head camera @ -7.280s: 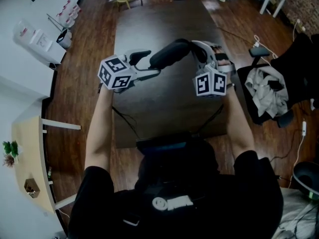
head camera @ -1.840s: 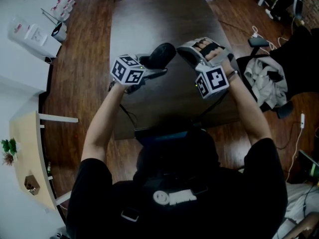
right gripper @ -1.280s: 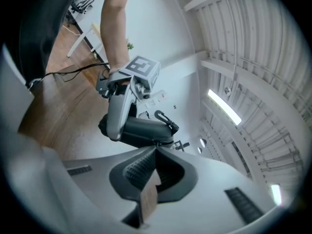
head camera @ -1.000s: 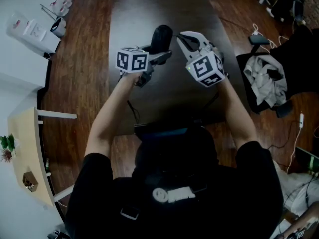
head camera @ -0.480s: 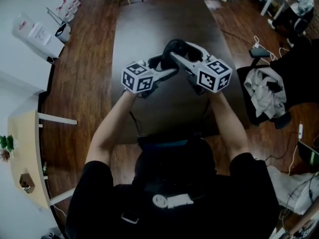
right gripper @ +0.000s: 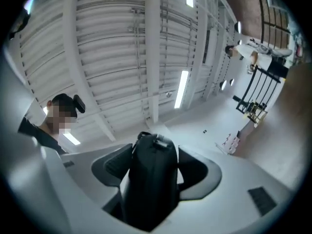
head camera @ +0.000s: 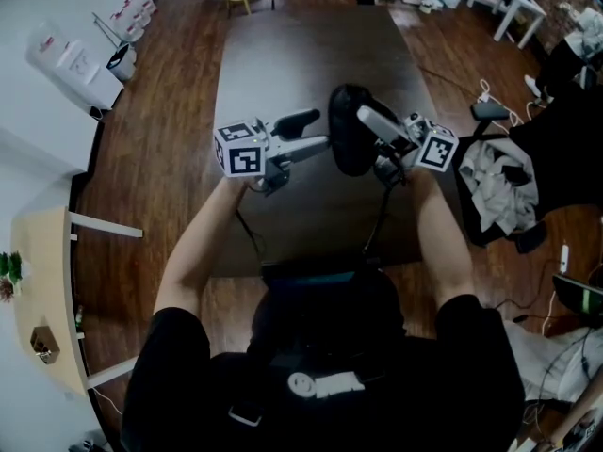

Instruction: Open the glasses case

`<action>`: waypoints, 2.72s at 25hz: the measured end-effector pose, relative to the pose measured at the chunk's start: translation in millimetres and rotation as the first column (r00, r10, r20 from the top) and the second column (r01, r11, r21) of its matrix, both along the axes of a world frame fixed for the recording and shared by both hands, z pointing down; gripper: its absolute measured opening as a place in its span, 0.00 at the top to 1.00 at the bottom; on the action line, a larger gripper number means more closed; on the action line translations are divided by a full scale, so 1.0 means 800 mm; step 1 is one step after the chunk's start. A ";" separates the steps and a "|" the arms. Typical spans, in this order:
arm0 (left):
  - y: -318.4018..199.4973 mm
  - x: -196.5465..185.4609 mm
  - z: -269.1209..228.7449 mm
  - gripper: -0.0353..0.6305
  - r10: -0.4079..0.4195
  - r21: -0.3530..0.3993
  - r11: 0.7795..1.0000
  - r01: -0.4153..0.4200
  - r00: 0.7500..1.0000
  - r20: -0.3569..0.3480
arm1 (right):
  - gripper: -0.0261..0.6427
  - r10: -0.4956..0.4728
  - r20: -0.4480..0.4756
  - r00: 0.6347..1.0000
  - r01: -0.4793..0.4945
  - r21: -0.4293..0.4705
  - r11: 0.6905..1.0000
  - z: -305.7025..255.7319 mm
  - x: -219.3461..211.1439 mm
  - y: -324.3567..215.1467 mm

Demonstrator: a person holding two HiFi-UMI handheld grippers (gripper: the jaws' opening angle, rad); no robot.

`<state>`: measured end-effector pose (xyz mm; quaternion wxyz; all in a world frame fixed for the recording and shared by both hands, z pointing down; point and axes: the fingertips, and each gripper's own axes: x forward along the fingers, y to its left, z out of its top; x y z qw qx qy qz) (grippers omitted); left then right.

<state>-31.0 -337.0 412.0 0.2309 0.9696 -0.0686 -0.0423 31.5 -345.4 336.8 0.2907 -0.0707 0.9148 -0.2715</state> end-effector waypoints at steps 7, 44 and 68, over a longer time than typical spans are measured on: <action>0.004 0.005 0.024 0.43 0.003 -0.102 0.995 -0.002 1.000 0.005 | 0.47 0.043 0.095 0.995 -0.030 -0.137 0.990 0.028 -0.006 -0.013; -0.022 -0.028 0.016 0.85 -0.096 -0.374 0.927 0.030 0.982 -0.161 | 0.90 0.143 -0.250 0.958 -0.196 -0.200 0.960 0.097 -0.018 -0.008; -0.076 -0.137 0.124 0.76 -0.530 -0.049 0.823 0.566 0.795 0.295 | 0.63 0.264 -0.713 0.649 -0.702 -0.429 0.568 0.372 0.038 -0.147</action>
